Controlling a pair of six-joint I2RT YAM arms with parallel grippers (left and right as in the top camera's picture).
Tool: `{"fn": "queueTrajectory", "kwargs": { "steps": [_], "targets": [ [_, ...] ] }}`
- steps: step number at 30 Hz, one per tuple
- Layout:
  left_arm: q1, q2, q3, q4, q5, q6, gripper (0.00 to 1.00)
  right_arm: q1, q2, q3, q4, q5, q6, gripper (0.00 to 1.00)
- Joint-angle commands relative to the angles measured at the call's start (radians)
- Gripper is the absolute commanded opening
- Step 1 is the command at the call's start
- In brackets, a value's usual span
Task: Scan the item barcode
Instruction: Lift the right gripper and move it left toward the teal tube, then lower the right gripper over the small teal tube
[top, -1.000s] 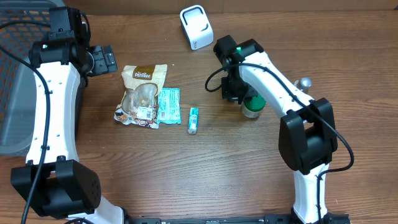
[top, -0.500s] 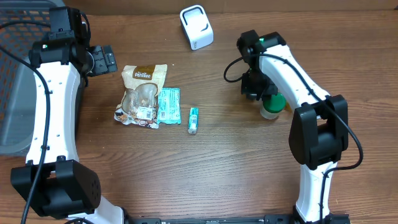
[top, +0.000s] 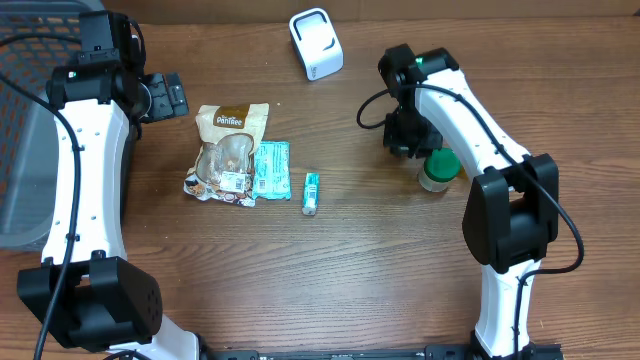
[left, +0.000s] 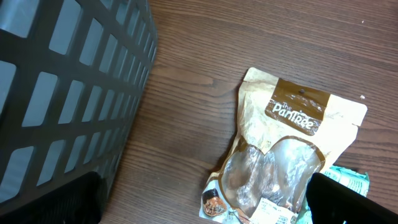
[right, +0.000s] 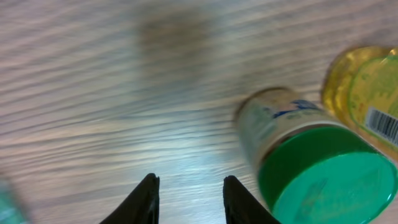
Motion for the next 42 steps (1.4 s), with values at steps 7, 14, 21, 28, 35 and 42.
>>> {"fn": "queueTrajectory", "kwargs": {
  "steps": [7, 14, 21, 28, 35, 42],
  "targets": [
    [0.008, -0.002, 0.015, 0.000, -0.013, 0.003, 1.00, 0.024, -0.011, 0.133, 0.002, -0.287, -0.010, 0.78],
    [0.008, -0.002, 0.015, 0.000, -0.013, 0.003, 1.00, 0.024, -0.011, 0.132, 0.007, -0.332, -0.010, 1.00],
    [0.008, -0.002, 0.015, 0.000, -0.013, 0.003, 0.99, 0.036, -0.011, 0.127, 0.011, -0.335, -0.010, 1.00],
    [0.008, -0.002, 0.015, 0.000, -0.013, 0.003, 1.00, 0.077, -0.011, 0.127, 0.018, -0.335, -0.010, 1.00],
    [0.008, -0.002, 0.015, 0.000, -0.013, 0.003, 1.00, 0.138, -0.011, 0.127, 0.021, -0.335, -0.010, 0.99],
    [0.008, -0.002, 0.015, 0.000, -0.013, 0.003, 1.00, 0.199, -0.011, 0.127, 0.029, -0.335, -0.010, 0.97]
  ]
}}
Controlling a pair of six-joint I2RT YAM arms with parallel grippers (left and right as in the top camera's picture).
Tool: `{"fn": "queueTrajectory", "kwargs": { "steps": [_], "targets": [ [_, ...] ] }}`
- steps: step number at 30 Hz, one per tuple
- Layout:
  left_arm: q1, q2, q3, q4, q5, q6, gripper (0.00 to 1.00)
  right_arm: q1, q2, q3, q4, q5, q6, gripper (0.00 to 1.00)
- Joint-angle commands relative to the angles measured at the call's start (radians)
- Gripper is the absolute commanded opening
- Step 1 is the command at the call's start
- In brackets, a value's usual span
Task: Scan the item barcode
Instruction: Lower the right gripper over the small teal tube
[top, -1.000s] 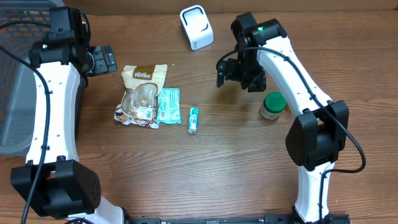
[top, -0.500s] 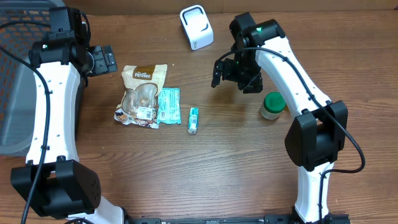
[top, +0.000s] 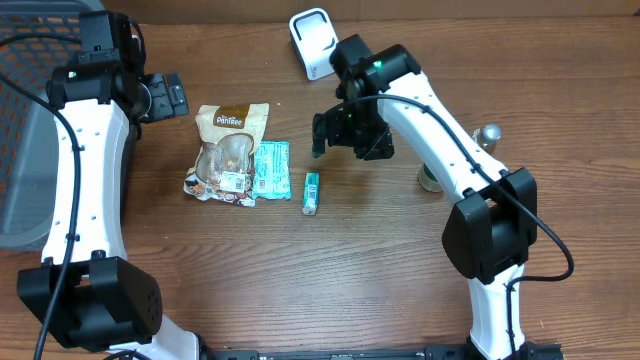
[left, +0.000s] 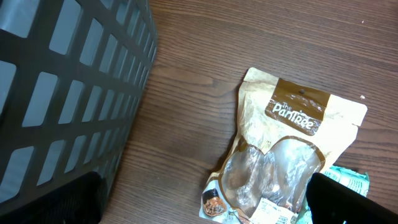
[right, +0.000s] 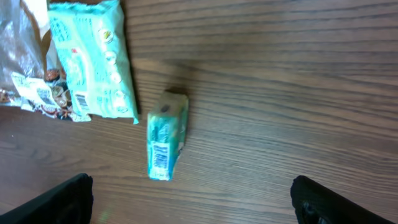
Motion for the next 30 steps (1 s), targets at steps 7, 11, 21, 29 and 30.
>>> {"fn": "queueTrajectory", "kwargs": {
  "steps": [7, 11, 21, 29, 30],
  "targets": [
    [0.008, -0.002, 0.015, 0.000, -0.013, 0.004, 1.00, 0.077, -0.011, 0.011, 0.027, -0.005, 0.001, 0.95],
    [0.008, -0.002, 0.015, 0.000, -0.013, 0.004, 1.00, 0.097, -0.011, 0.011, 0.031, 0.000, 0.001, 0.95],
    [0.008, -0.002, 0.015, 0.000, -0.013, 0.004, 1.00, 0.111, -0.011, 0.011, 0.033, 0.014, 0.001, 0.95],
    [0.008, -0.002, 0.015, 0.000, -0.013, 0.004, 1.00, 0.111, -0.011, 0.011, 0.033, 0.014, 0.001, 0.95],
    [0.008, -0.002, 0.015, 0.000, -0.013, 0.004, 1.00, 0.112, -0.011, 0.011, 0.032, 0.014, 0.001, 0.94]
  ]
}}
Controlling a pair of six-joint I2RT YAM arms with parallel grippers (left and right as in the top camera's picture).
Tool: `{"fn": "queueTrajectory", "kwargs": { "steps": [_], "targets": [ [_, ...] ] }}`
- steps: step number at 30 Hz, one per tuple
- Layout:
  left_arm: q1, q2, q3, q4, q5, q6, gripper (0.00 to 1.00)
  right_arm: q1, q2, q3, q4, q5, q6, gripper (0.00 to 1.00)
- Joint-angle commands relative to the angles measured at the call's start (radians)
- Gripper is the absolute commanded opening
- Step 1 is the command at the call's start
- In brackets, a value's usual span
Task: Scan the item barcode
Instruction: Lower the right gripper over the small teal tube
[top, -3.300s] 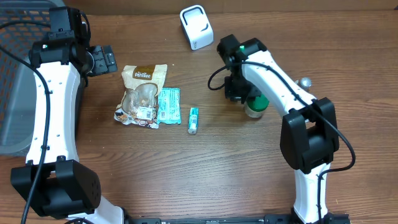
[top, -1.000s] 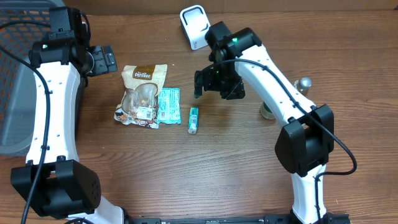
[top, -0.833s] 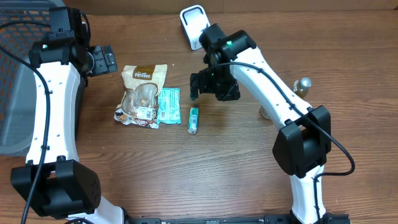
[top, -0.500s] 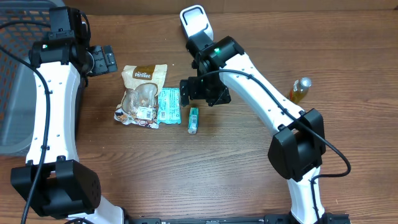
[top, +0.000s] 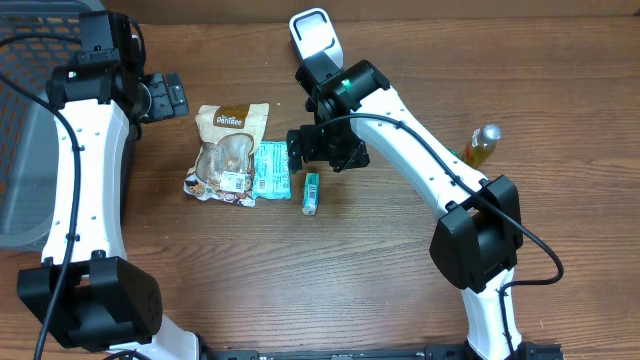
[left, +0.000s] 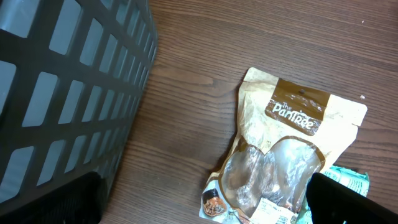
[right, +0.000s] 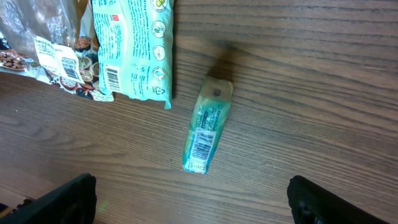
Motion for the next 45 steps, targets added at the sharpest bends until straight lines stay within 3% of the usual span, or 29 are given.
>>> {"fn": "queueTrajectory", "kwargs": {
  "steps": [1, 9, 19, 25, 33, 45],
  "targets": [
    [0.008, -0.002, 0.015, 0.000, -0.013, 0.004, 1.00, 0.005, -0.011, 0.011, 0.002, 0.010, 0.001, 0.93],
    [0.008, -0.002, 0.015, 0.000, -0.013, 0.004, 1.00, 0.029, -0.011, -0.087, 0.079, 0.010, 0.048, 0.87],
    [0.008, -0.002, 0.015, 0.000, -0.013, 0.004, 1.00, 0.075, -0.011, -0.276, 0.267, 0.014, 0.106, 0.67],
    [0.008, -0.002, 0.015, 0.000, -0.013, 0.004, 1.00, 0.082, -0.011, -0.360, 0.334, 0.121, 0.210, 0.63],
    [0.008, -0.002, 0.015, 0.000, -0.014, 0.004, 0.99, 0.082, -0.011, -0.375, 0.363, 0.142, 0.215, 0.35],
    [0.008, -0.002, 0.015, 0.000, -0.013, 0.004, 0.99, 0.081, -0.011, -0.363, 0.347, 0.195, 0.202, 0.15]
  ]
}}
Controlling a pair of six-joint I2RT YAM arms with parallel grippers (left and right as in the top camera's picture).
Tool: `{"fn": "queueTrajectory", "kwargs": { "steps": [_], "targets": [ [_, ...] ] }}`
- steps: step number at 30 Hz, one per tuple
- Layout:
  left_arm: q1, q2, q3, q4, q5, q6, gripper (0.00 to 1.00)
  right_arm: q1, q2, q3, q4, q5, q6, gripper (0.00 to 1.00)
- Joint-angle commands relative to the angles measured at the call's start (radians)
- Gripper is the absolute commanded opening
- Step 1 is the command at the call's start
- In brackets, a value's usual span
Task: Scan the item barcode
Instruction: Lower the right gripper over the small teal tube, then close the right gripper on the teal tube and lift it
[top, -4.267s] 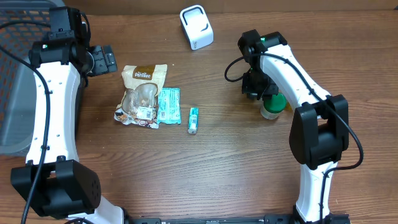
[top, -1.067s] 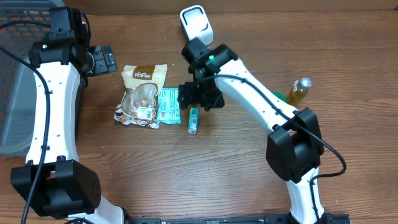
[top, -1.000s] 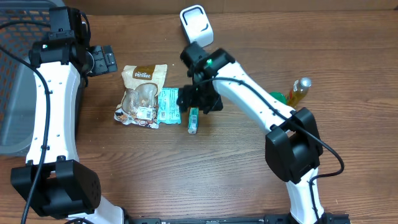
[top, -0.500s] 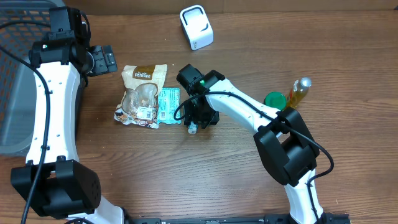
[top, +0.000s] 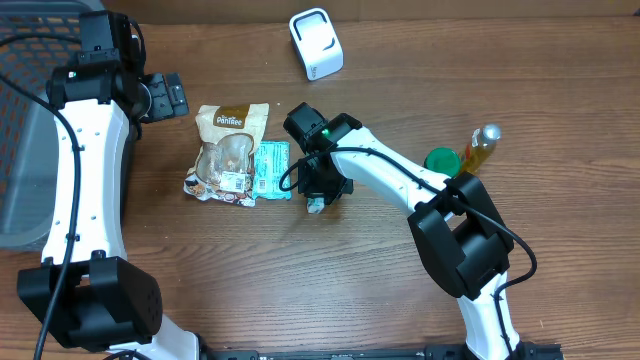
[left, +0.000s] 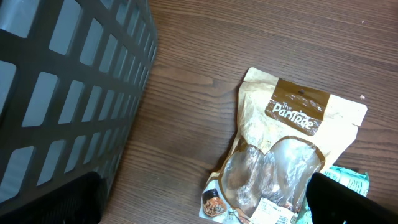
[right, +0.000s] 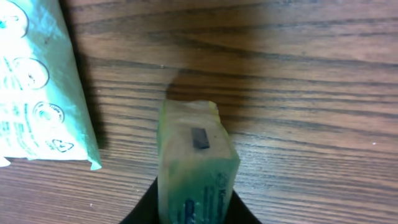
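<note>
A small green box (right: 196, 158) with a barcode label lies on the wooden table (top: 380, 270), right of a teal packet (top: 270, 168). My right gripper (right: 194, 208) has come down on the box and is shut on it, one dark finger against each long side. From overhead the right gripper (top: 318, 188) covers most of the box (top: 314, 205). The white scanner (top: 316, 44) stands at the back centre. My left gripper (left: 202, 202) hangs open at the far left, above a Pantree snack pouch (left: 289, 149), holding nothing.
A dark mesh basket (left: 62, 81) stands at the table's left edge. A green-lidded jar (top: 440, 160) and a yellow bottle (top: 481, 146) stand at the right. The pouch (top: 230, 150) and the teal packet overlap left of the box.
My right gripper was wide open some way above the green box. Now it is down at the table and shut on the box. The left arm has not moved.
My right gripper was first at the right, beside the green-lidded jar. Then it hung wide open over the table's middle with the green box below it, then nearer to the box. Now it grips the box. The left gripper stayed open by the pouch throughout.
</note>
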Motion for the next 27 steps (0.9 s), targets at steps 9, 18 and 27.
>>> {"fn": "queueTrajectory", "kwargs": {
  "steps": [9, 18, 27],
  "targets": [
    [0.008, -0.002, 0.015, 0.000, -0.014, 0.004, 1.00, -0.001, -0.012, 0.066, -0.082, 0.133, -0.007, 0.12],
    [0.008, -0.002, 0.015, 0.000, -0.014, 0.004, 1.00, -0.034, -0.013, 0.071, -0.084, 0.189, -0.006, 0.12],
    [0.008, -0.002, 0.015, 0.000, -0.013, 0.004, 1.00, -0.077, -0.013, 0.071, -0.085, 0.151, -0.006, 0.13]
  ]
}}
